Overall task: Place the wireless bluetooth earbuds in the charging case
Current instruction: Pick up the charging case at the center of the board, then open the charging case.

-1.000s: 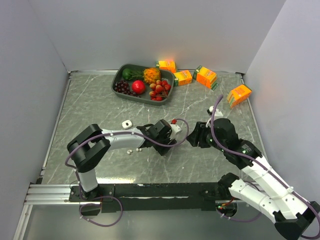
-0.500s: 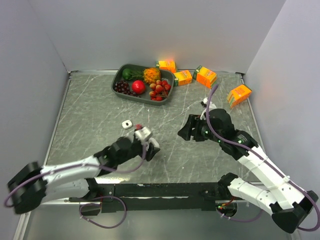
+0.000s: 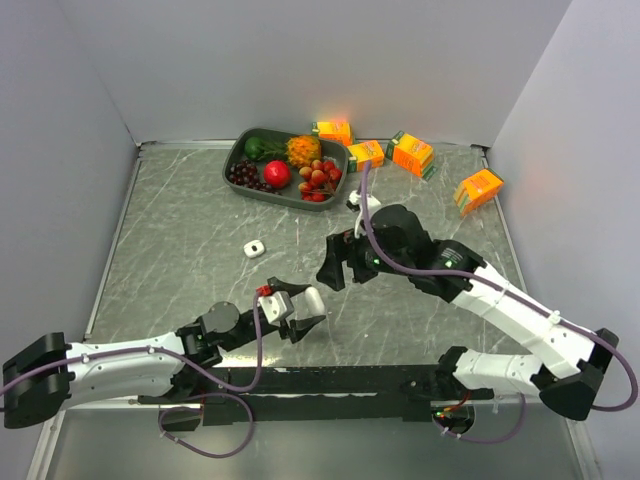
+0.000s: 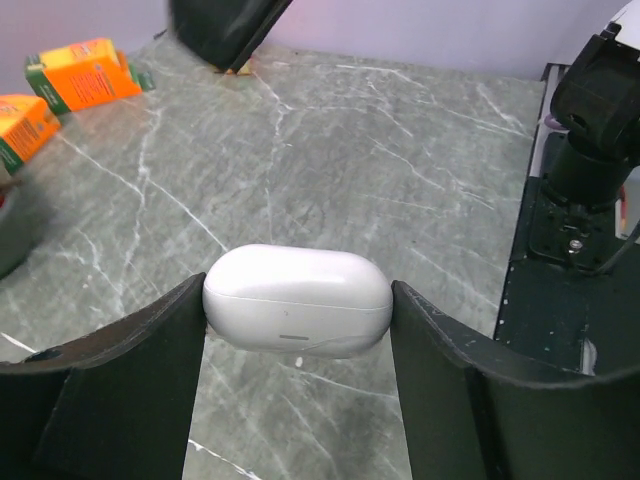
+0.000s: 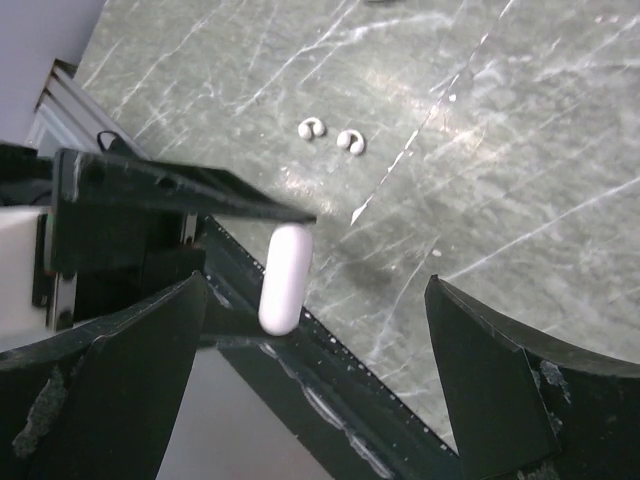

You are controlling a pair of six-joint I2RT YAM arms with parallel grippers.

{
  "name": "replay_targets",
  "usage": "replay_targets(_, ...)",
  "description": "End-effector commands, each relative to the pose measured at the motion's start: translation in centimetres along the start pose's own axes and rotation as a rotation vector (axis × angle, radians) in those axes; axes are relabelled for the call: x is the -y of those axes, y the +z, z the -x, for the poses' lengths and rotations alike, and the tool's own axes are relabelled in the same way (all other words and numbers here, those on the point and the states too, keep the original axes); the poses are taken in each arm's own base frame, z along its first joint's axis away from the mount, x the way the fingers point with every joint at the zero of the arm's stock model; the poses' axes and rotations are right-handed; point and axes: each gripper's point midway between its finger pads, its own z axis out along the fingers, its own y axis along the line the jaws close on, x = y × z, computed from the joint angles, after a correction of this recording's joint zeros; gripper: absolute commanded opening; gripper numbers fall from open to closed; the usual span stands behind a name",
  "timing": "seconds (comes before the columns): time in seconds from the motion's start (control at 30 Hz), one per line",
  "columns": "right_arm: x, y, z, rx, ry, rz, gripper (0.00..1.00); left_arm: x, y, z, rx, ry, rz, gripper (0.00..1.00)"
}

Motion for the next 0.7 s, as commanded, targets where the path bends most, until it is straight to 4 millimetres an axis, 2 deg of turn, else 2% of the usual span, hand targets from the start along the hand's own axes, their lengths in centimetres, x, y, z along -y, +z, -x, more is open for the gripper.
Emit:
replay_targets(0.0,-0.3,0.3,0.8,-0.008,-0.059,-0.028,0.97,-0.8,0.1,3.1,0.089,0.091,0.041,0.01)
replay_targets(0.2,-0.6,1.9,-0.5,-0.084,-0.080,-0.028,0.96,-1.3,-0.1,3.4,0.084,0.132,0.062,0.01)
replay_targets(0.67,-1.7,4.0,-2.3,-0.165,-0.084,0.020,0.95,-1.4,-0.1,4.1,0.094,0.142,0.069,0.01)
